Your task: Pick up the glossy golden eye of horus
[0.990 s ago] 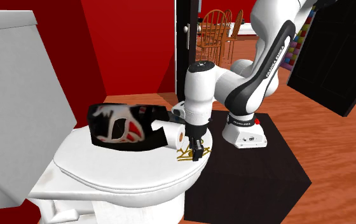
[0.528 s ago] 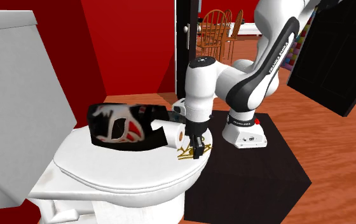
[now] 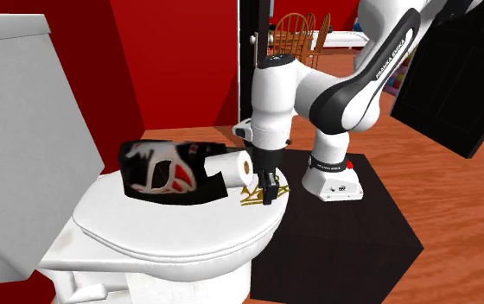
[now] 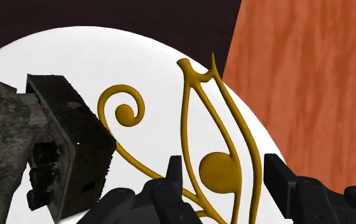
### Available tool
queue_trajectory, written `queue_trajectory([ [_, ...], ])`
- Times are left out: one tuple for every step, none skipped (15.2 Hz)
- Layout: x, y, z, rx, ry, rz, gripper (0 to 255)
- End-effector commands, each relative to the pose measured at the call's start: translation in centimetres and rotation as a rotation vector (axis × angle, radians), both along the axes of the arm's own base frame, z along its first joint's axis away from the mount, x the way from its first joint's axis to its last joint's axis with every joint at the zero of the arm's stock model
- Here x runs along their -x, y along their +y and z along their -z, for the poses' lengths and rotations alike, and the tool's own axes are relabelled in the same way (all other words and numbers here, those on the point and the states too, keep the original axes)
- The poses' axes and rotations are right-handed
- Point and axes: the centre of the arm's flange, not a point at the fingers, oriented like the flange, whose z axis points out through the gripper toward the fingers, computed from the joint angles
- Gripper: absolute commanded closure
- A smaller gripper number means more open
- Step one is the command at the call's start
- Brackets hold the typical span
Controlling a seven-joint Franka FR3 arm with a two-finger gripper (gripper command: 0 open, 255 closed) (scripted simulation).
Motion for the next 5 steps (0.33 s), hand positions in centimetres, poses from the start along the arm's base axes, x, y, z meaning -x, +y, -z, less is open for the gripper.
queue_trajectory([
  [0.0,0.0,-1.1,0.000,0.001,0.000,255],
  [0.0,0.0,-1.6,0.000,0.001,0.000,255],
  [0.0,0.0,-2.1,0.000,0.001,0.000,255],
  [0.0,0.0,-2.2,0.000,0.001,0.000,255],
  [0.0,0.0,-2.2,0.000,0.001,0.000,255],
])
